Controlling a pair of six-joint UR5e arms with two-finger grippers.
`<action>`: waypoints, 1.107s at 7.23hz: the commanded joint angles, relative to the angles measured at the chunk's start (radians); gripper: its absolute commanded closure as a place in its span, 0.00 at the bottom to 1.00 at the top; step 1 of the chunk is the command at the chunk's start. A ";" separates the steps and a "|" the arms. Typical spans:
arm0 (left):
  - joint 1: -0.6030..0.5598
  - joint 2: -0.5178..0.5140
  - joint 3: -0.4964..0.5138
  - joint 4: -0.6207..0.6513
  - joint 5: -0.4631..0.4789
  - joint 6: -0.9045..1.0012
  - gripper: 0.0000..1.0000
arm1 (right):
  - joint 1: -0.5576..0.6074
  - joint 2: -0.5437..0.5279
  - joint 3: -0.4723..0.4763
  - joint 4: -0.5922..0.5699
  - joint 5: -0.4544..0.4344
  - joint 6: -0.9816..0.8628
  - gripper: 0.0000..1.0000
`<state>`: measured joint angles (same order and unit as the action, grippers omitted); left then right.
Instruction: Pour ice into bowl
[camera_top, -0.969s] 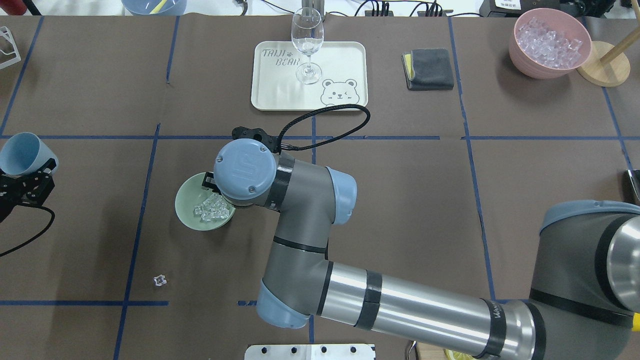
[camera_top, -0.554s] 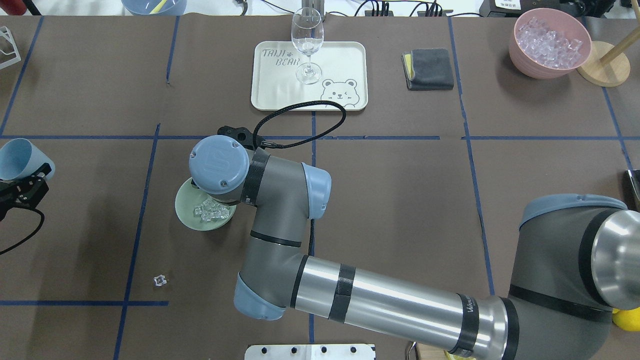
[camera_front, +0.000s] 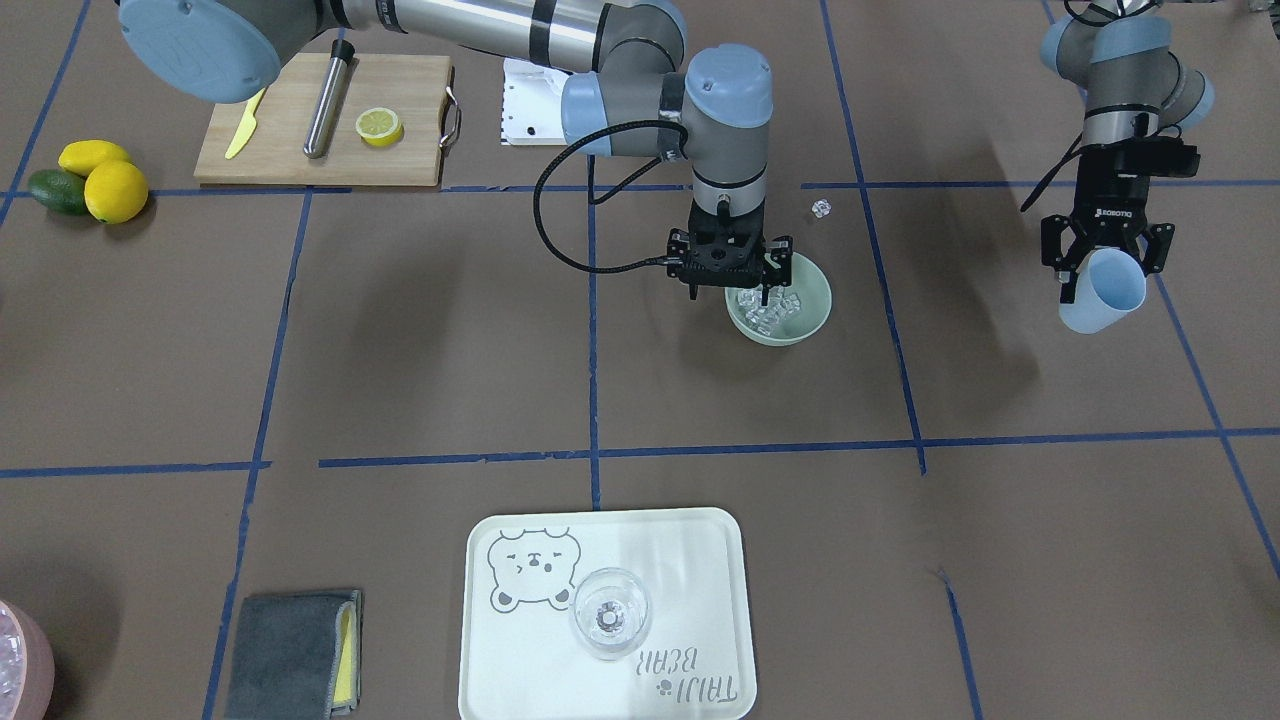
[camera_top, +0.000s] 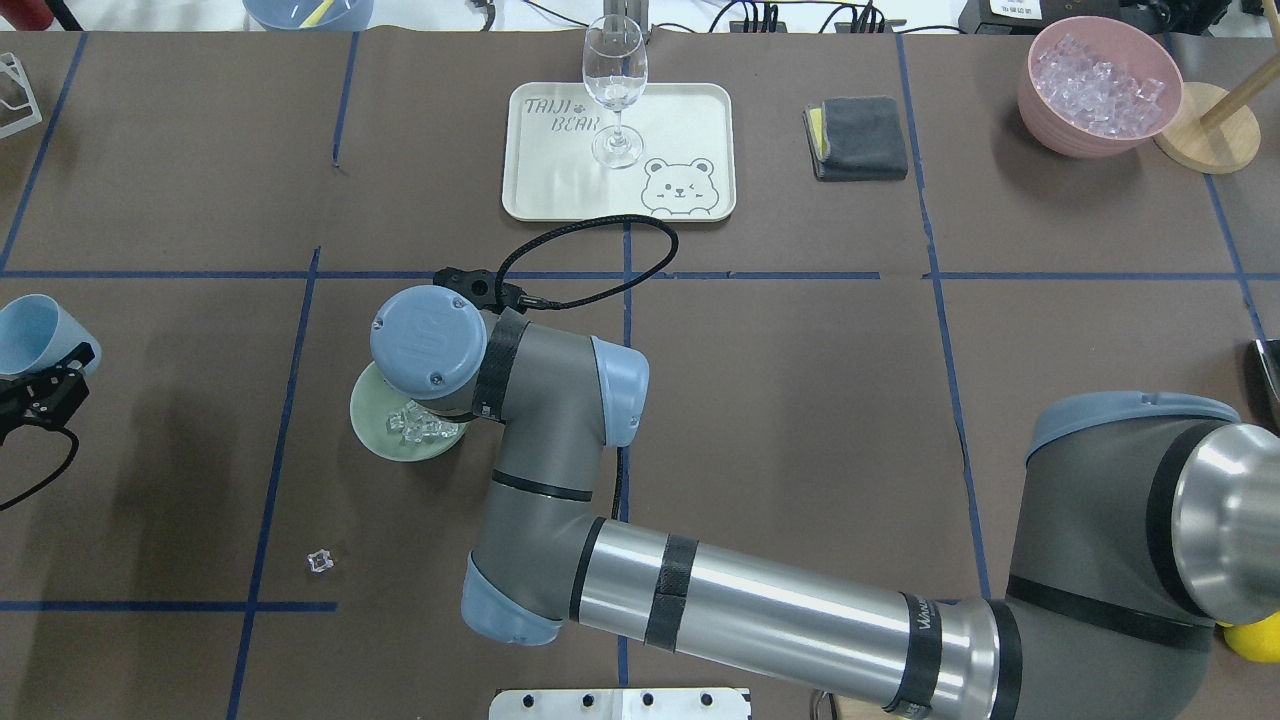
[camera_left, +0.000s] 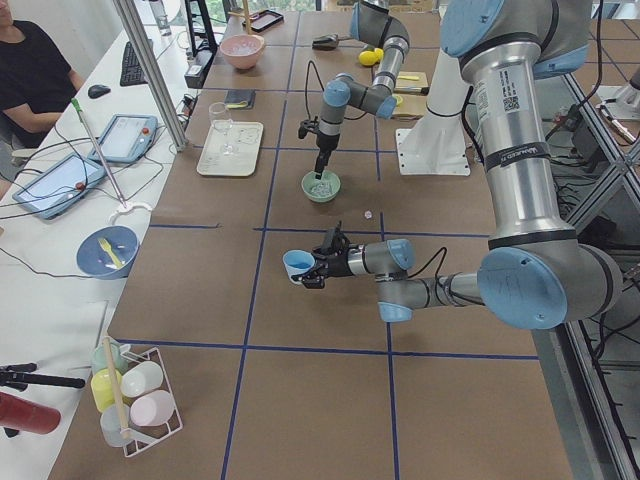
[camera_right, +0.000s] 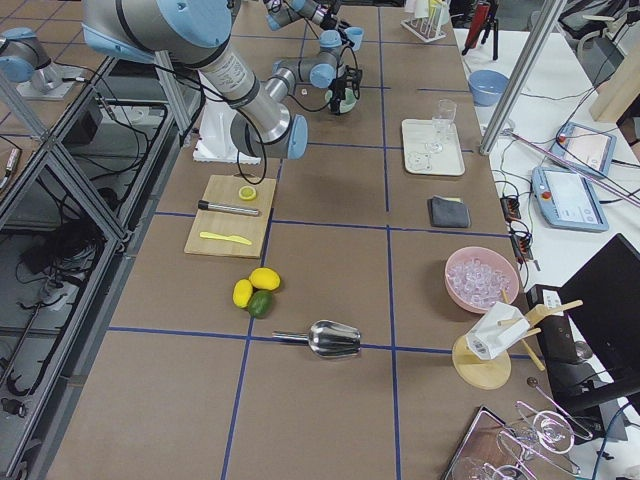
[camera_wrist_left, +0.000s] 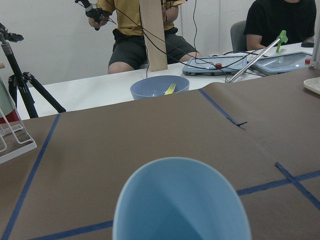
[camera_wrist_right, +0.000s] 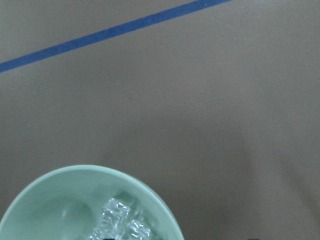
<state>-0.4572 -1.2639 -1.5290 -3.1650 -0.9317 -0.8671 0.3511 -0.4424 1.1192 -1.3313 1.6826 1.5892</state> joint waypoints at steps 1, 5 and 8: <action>0.000 0.000 0.009 -0.001 -0.035 0.000 1.00 | -0.009 -0.001 -0.004 0.003 0.002 0.000 0.64; 0.002 -0.003 0.009 0.002 -0.038 0.000 1.00 | -0.006 0.002 0.007 0.006 0.011 -0.008 1.00; 0.008 -0.008 0.023 0.004 -0.035 -0.088 1.00 | 0.055 0.040 0.055 -0.003 0.089 -0.006 1.00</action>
<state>-0.4532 -1.2689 -1.5135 -3.1618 -0.9687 -0.8995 0.3784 -0.4093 1.1460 -1.3282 1.7294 1.5840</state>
